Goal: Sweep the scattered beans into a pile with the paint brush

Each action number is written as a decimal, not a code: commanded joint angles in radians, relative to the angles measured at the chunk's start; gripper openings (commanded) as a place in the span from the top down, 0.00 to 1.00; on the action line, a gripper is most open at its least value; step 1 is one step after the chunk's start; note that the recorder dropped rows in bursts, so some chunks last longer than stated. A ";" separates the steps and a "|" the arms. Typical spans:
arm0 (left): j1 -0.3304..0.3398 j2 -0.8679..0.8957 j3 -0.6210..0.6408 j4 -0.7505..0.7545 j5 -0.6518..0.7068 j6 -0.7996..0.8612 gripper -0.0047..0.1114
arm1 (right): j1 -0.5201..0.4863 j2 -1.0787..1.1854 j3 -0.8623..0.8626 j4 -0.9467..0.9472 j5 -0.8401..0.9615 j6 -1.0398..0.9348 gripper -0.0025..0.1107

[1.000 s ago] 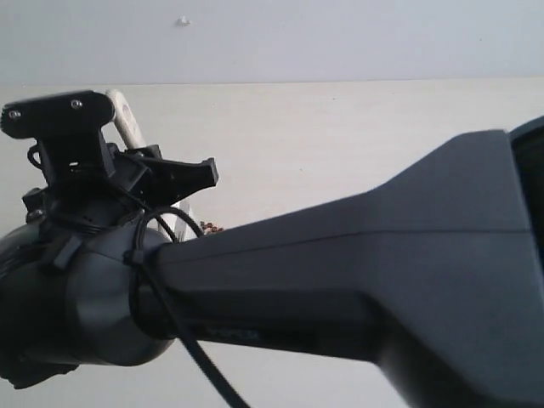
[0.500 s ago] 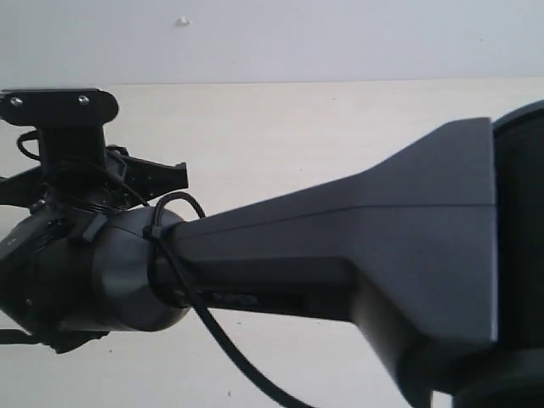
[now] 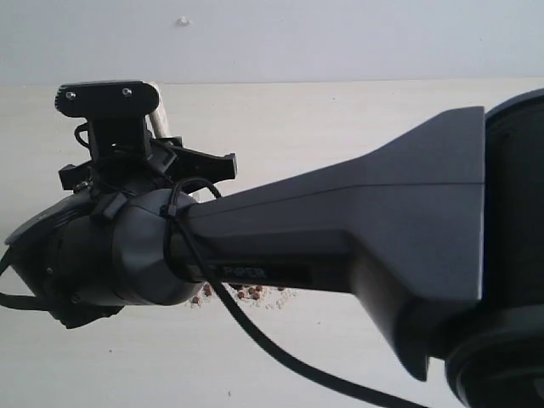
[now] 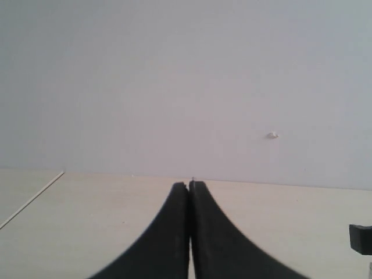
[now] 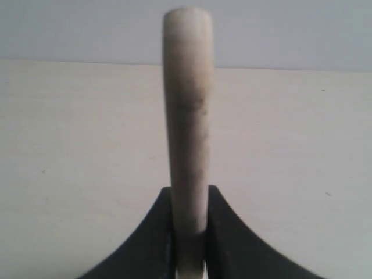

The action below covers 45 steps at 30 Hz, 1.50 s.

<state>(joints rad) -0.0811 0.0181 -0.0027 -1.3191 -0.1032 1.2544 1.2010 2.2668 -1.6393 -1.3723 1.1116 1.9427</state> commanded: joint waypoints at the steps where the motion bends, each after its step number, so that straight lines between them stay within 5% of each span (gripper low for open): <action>1: -0.002 -0.006 0.003 0.000 0.007 0.001 0.96 | 0.002 -0.112 -0.002 -0.078 -0.222 -0.133 0.98; 6: -0.002 -0.006 0.003 0.000 0.007 0.001 0.96 | -0.047 -0.325 0.102 -0.012 -0.499 -0.488 0.98; 9: -0.002 -0.006 0.003 0.000 0.007 0.001 0.96 | -0.193 -0.541 0.327 0.097 -1.029 -0.713 0.98; 13: -0.002 -0.006 0.003 0.000 0.007 0.001 0.96 | -0.432 -0.666 0.576 0.010 -1.696 -0.746 0.98; 20: -0.002 -0.006 0.003 0.000 0.007 0.001 0.96 | -0.584 -0.518 0.645 -0.050 -2.053 -0.740 0.98; 29: -0.002 -0.006 0.003 0.000 0.007 0.001 0.96 | -0.587 -0.336 0.645 -0.034 -2.061 -0.782 0.98; 45: -0.002 -0.006 0.003 0.000 0.007 0.001 0.96 | -0.599 -0.226 0.512 0.011 -1.726 -0.840 0.98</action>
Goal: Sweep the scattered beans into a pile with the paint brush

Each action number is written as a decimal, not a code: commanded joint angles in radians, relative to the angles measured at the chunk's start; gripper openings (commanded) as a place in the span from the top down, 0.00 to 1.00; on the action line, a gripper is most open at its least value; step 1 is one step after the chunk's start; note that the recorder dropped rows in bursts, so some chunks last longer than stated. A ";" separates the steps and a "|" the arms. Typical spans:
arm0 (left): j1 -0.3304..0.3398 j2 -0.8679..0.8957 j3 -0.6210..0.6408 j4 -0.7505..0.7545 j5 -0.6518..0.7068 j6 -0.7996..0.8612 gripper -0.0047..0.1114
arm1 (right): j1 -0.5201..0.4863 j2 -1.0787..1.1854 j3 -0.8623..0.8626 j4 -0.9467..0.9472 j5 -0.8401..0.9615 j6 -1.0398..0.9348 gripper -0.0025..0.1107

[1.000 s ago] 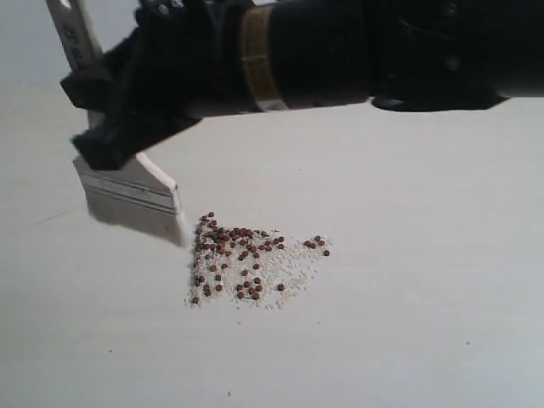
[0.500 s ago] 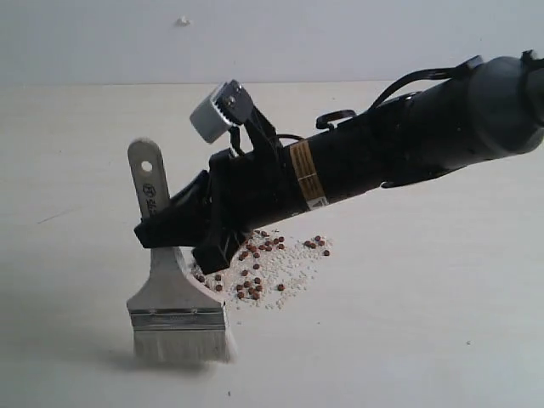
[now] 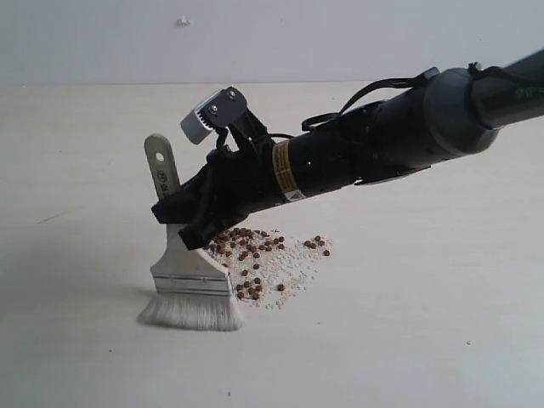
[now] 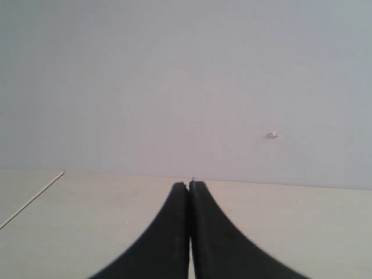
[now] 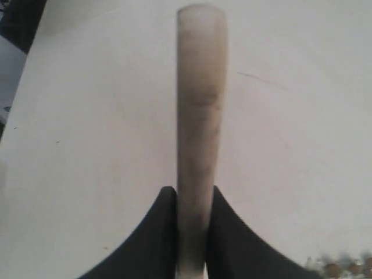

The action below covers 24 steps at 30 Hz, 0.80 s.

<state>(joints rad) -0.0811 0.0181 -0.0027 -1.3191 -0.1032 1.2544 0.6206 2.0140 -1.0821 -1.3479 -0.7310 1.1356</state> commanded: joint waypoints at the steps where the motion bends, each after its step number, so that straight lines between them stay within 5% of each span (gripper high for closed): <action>1: -0.002 -0.006 0.003 0.000 0.007 0.001 0.96 | -0.025 0.028 -0.053 -0.011 0.119 -0.033 0.98; 9: -0.002 -0.006 0.003 0.000 0.007 0.001 0.96 | -0.091 0.028 -0.077 -0.015 0.075 0.001 0.98; 17: -0.002 -0.006 0.003 0.000 0.007 0.001 0.96 | -0.097 -0.029 -0.077 -0.052 -0.165 0.068 0.98; 24: -0.002 -0.006 0.003 0.000 0.007 0.001 0.96 | -0.097 -0.160 -0.077 -0.397 -0.225 0.228 0.98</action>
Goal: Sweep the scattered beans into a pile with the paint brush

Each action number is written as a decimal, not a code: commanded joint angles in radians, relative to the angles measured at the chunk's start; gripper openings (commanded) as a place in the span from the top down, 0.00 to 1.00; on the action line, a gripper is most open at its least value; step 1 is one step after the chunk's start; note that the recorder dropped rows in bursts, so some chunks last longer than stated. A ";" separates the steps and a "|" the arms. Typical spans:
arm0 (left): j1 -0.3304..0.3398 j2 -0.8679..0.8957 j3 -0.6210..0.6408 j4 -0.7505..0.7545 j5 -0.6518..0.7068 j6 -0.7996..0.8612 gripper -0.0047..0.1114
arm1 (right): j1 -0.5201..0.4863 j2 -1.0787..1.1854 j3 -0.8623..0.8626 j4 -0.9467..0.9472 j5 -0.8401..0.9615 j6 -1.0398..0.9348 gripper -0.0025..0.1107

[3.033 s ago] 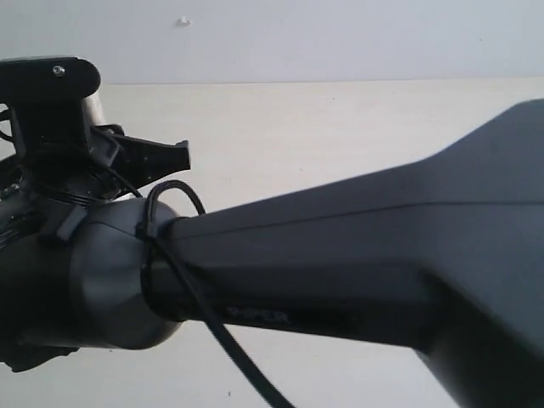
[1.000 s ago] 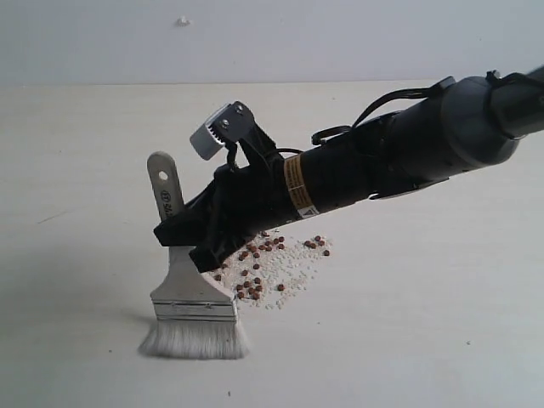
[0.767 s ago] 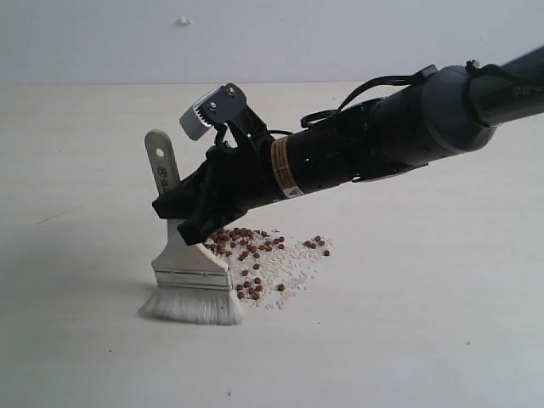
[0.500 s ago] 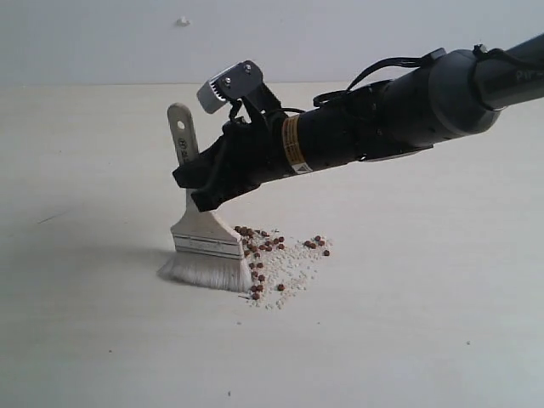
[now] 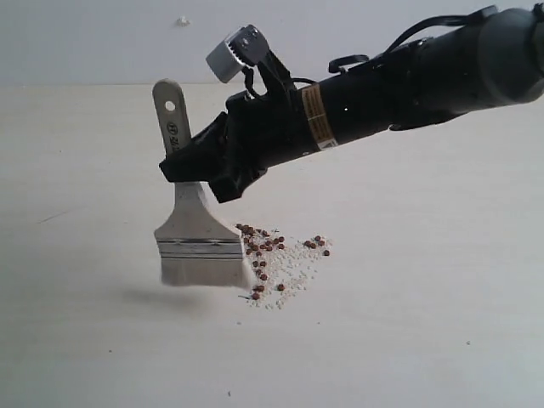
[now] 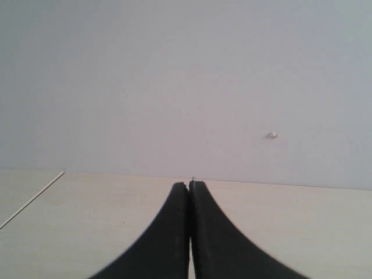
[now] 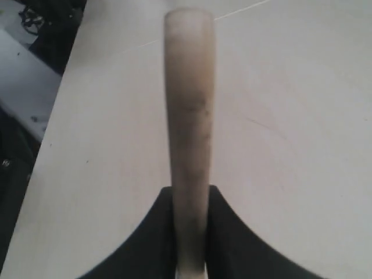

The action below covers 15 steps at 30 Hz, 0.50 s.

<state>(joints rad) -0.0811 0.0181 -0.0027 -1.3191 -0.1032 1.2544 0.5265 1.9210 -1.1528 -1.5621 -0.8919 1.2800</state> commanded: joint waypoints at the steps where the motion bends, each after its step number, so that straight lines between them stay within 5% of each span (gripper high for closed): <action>1: -0.002 -0.006 0.003 0.000 0.007 0.001 0.96 | -0.013 -0.081 0.003 -0.182 -0.091 0.084 0.98; 4: -0.002 -0.006 0.003 0.000 0.007 0.001 0.96 | -0.065 -0.085 0.005 -0.182 -0.318 0.033 0.98; 15: -0.002 -0.006 0.003 0.000 0.007 0.001 0.96 | -0.208 -0.039 0.019 -0.182 -0.329 0.080 0.98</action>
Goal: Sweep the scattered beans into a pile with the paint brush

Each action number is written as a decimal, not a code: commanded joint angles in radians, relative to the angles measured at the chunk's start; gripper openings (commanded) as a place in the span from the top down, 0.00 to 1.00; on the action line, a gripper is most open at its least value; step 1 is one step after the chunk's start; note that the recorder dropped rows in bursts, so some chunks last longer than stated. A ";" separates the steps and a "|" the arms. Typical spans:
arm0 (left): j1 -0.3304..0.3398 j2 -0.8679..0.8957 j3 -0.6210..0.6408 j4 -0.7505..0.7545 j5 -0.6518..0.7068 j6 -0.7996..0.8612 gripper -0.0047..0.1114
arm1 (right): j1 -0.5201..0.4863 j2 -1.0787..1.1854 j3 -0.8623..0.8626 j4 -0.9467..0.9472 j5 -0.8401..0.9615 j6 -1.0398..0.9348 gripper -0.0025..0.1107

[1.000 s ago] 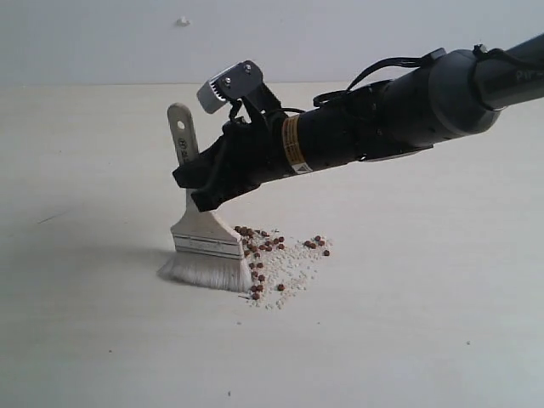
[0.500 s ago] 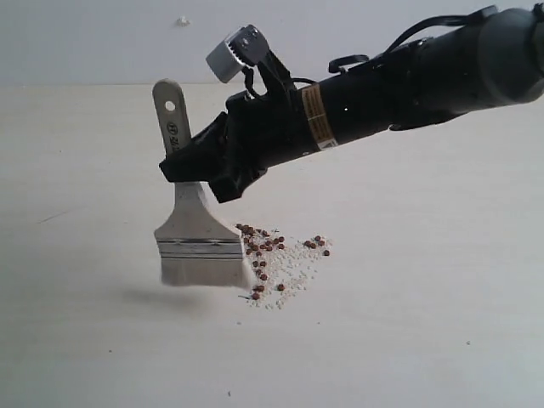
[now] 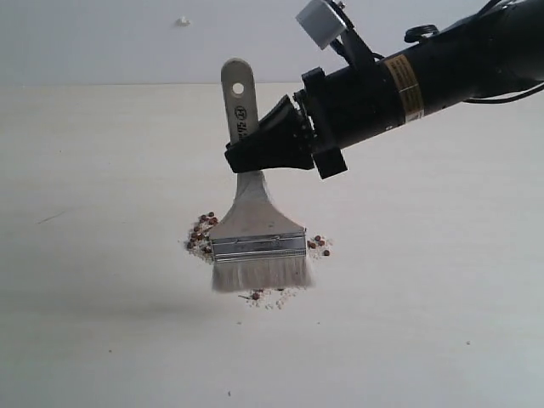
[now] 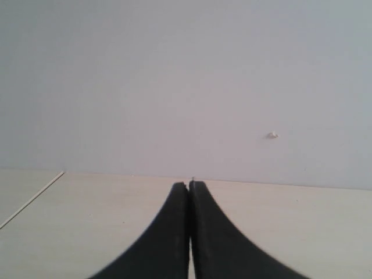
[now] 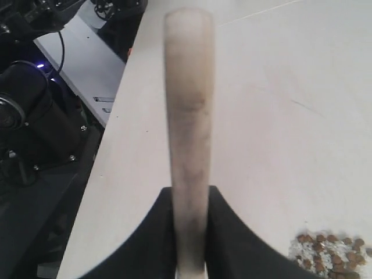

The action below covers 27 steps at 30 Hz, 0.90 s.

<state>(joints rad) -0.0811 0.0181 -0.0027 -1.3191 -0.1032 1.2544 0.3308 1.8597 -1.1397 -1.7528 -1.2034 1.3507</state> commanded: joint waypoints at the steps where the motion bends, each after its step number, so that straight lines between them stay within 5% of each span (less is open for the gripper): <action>1: -0.002 -0.006 0.003 0.000 0.007 0.001 0.96 | -0.010 0.031 0.010 0.008 -0.018 0.017 0.98; 15: -0.002 -0.006 0.003 0.000 0.007 0.001 0.96 | 0.001 0.129 0.123 0.008 -0.018 -0.201 0.98; 27: -0.002 -0.006 0.003 0.000 0.007 0.001 0.96 | 0.001 0.200 -0.051 0.008 0.030 -0.238 0.98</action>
<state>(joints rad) -0.0811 0.0181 -0.0027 -1.3191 -0.1032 1.2544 0.3307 2.0480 -1.1486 -1.7487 -1.1862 1.1211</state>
